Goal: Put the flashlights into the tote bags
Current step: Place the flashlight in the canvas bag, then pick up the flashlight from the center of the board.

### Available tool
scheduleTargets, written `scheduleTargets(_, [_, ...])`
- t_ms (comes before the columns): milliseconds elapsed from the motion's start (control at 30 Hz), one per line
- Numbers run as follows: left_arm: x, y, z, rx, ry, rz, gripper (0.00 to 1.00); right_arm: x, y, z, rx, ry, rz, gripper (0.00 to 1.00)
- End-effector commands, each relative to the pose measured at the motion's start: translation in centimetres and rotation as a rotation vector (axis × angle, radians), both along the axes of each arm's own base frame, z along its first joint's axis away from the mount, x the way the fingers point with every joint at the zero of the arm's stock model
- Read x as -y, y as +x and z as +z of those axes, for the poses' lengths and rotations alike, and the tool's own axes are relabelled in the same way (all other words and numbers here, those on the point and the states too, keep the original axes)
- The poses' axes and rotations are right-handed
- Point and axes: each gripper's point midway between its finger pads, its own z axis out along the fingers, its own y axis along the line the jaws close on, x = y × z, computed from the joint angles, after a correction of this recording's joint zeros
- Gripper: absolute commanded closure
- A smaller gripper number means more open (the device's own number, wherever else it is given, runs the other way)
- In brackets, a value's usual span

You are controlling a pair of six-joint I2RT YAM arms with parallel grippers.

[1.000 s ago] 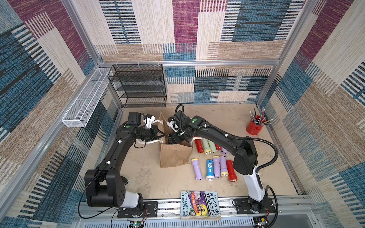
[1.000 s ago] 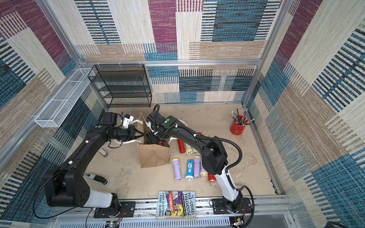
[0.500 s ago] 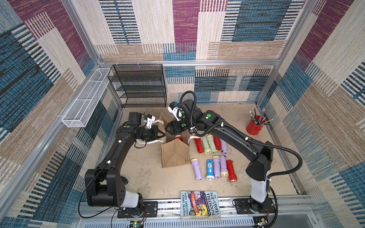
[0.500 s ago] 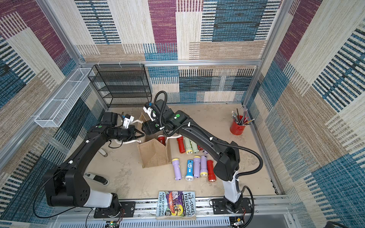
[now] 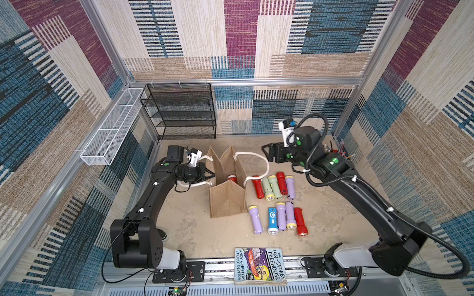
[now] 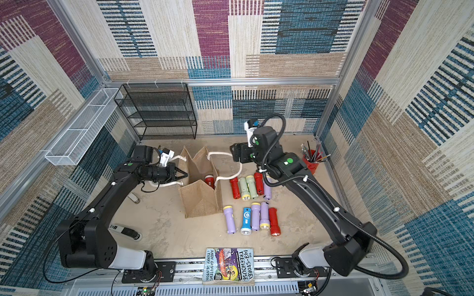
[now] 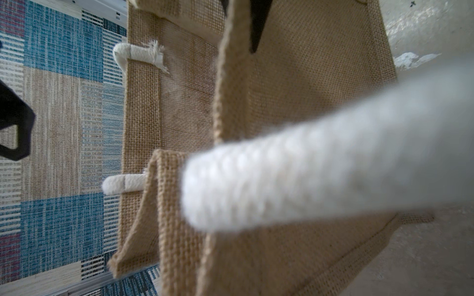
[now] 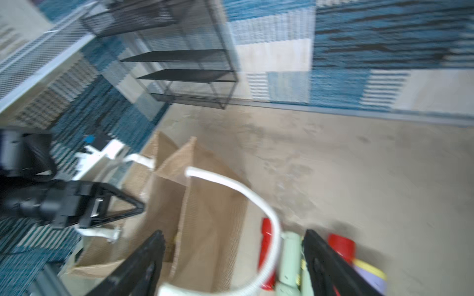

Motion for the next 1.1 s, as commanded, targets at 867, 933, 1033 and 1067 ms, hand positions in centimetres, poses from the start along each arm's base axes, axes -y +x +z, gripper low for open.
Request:
scheduleTargets(867, [0.0,-0.1,-0.5,-0.024,0.004,-0.017,0.98,13.3,-1.3,-25.0,-0.499,-0.013,-0.276,0.24])
scheduleTargets(933, [0.0,-0.1,-0.5,-0.024,0.004,-0.016,0.98,13.3,-1.1,-26.0,-0.522,-0.026,-0.271,0.25])
scheduleTargets(1033, [0.0,-0.1,-0.6,-0.024,0.004,-0.017,0.98,13.0,-0.6,-27.0,-0.545,-0.028,-0.249,0.27])
scheduleTargets(1067, [0.0,-0.1,-0.6,-0.025,0.005,-0.018,0.98,12.9,-0.5,-27.2,-0.55,-0.028,-0.243,0.28])
